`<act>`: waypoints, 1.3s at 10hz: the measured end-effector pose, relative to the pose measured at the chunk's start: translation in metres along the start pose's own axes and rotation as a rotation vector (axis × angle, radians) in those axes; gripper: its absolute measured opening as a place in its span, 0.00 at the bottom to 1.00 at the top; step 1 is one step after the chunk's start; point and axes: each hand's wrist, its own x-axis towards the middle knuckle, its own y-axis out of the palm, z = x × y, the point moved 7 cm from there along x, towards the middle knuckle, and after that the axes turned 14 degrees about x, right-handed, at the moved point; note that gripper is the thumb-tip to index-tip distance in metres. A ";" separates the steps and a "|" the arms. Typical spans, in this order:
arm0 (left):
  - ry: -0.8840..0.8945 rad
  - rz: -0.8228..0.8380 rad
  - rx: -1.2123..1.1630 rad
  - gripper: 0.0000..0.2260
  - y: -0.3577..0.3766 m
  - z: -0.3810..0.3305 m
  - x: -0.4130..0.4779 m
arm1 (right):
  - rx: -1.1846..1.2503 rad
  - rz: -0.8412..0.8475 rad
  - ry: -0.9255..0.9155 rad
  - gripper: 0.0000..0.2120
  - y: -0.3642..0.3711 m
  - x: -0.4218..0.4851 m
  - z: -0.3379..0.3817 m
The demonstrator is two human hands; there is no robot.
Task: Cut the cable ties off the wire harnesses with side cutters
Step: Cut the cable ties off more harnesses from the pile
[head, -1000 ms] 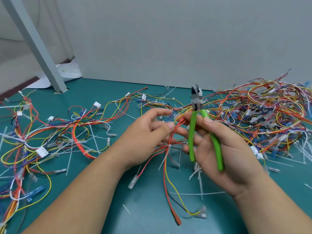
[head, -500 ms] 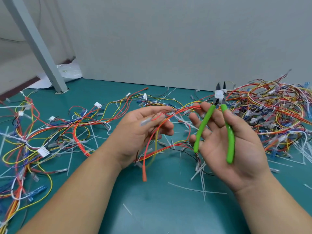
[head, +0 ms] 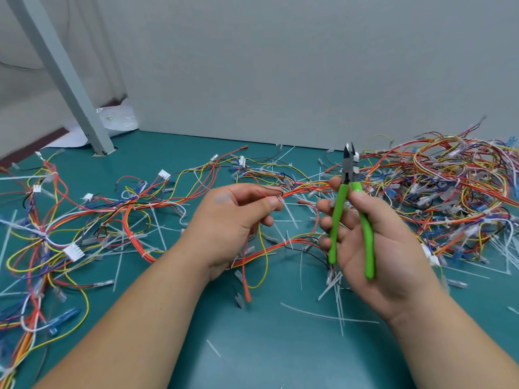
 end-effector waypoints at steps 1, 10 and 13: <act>-0.104 -0.079 -0.026 0.06 -0.005 0.009 0.003 | -0.200 -0.031 -0.071 0.16 -0.001 -0.001 0.002; -0.486 0.025 -0.561 0.10 0.006 0.020 -0.003 | -1.429 0.044 -0.676 0.26 0.034 -0.032 0.009; -0.490 0.035 -0.533 0.10 0.009 0.020 -0.005 | -1.450 0.026 -0.681 0.26 0.034 -0.032 0.009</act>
